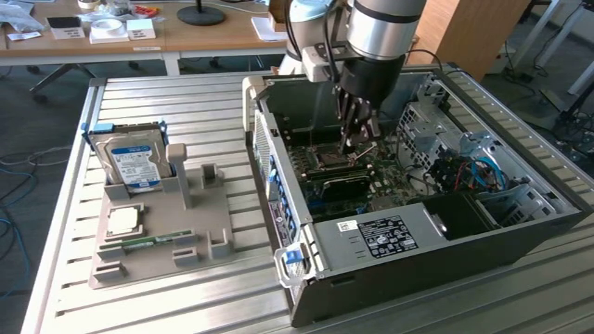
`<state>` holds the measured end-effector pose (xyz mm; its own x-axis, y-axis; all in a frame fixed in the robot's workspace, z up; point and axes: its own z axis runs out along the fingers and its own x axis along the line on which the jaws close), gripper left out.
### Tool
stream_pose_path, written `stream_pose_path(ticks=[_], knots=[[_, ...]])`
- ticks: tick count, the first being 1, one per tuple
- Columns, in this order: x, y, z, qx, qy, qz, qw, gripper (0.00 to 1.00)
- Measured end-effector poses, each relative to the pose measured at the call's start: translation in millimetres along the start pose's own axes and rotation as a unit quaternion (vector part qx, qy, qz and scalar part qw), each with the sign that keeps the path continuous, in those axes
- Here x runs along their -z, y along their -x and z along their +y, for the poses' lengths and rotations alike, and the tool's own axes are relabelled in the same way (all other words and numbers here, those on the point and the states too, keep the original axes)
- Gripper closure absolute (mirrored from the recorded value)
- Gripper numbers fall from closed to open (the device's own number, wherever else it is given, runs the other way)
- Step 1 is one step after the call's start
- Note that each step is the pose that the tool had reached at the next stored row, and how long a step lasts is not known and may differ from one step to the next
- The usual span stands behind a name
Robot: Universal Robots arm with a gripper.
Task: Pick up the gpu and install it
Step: 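Press down on the gpu until it lock into place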
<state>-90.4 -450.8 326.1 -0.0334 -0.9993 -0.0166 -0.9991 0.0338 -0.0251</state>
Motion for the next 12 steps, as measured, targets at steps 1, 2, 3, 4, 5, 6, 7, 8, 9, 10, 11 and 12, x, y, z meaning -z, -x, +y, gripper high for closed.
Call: stream_pose_path(ticks=[1,2,3,4,5,6,7,8,9,10,11,12], knots=[[1.0,0.0,-0.1,0.000,0.0000,0.0000,1.0000,0.89],[2.0,0.1,-0.2,0.000,0.0000,0.0000,1.0000,0.89],[3.3,0.1,-0.3,0.000,0.0000,0.0000,1.0000,0.89],[4.6,0.1,-0.4,0.000,0.0000,0.0001,1.0000,0.89],[6.2,0.1,-0.4,0.000,0.0000,0.0001,1.0000,0.89],[7.5,0.1,-0.5,0.000,0.0000,0.0001,1.0000,0.89],[8.6,0.2,-0.5,0.000,0.0000,0.0002,1.0000,0.89],[8.7,0.2,-0.5,0.000,-0.0001,0.0001,1.0000,0.89],[8.9,0.2,-0.5,0.000,0.0000,0.0002,1.0000,0.89],[8.9,0.2,-0.5,0.000,0.0000,0.0002,1.0000,0.89],[8.9,0.2,-0.5,0.000,0.0000,0.0002,1.0000,0.89],[8.9,0.2,-0.5,0.000,0.0000,0.0002,1.0000,0.89]])
